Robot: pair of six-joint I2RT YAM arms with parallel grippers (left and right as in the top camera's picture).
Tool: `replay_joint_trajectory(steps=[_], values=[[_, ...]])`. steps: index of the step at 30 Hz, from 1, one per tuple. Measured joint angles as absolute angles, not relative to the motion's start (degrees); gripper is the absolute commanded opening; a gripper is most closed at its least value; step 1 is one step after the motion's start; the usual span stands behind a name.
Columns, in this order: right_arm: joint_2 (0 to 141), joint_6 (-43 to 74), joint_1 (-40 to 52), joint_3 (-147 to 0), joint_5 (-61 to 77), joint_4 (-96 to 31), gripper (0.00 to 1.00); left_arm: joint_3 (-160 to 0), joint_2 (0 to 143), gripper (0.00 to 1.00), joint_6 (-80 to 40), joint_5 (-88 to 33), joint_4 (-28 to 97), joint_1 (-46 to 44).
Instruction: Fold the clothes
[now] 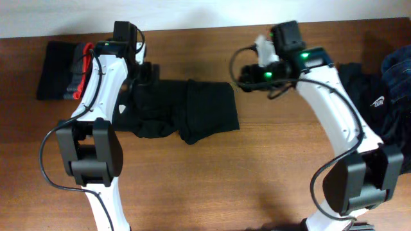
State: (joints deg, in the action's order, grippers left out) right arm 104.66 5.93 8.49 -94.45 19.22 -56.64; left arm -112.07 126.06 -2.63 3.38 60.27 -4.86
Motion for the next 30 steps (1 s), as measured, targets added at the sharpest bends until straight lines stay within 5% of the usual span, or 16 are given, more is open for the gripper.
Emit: replay_joint_trajectory(steps=[8, 17, 30], values=[[105.0, 2.8, 5.8, -89.0, 18.2, -53.4, 0.76, -112.1, 124.0, 0.99, -5.3, 9.8, 67.4, 5.3], [105.4, 2.3, 5.8, -79.7, 18.0, -41.7, 0.82, -112.0, 123.5, 0.99, 1.7, -10.0, 68.6, 16.2], [107.9, -1.7, 10.7, -76.2, 19.0, -34.2, 0.84, -102.3, 123.5, 0.99, 12.6, -26.5, 66.7, 15.6]])
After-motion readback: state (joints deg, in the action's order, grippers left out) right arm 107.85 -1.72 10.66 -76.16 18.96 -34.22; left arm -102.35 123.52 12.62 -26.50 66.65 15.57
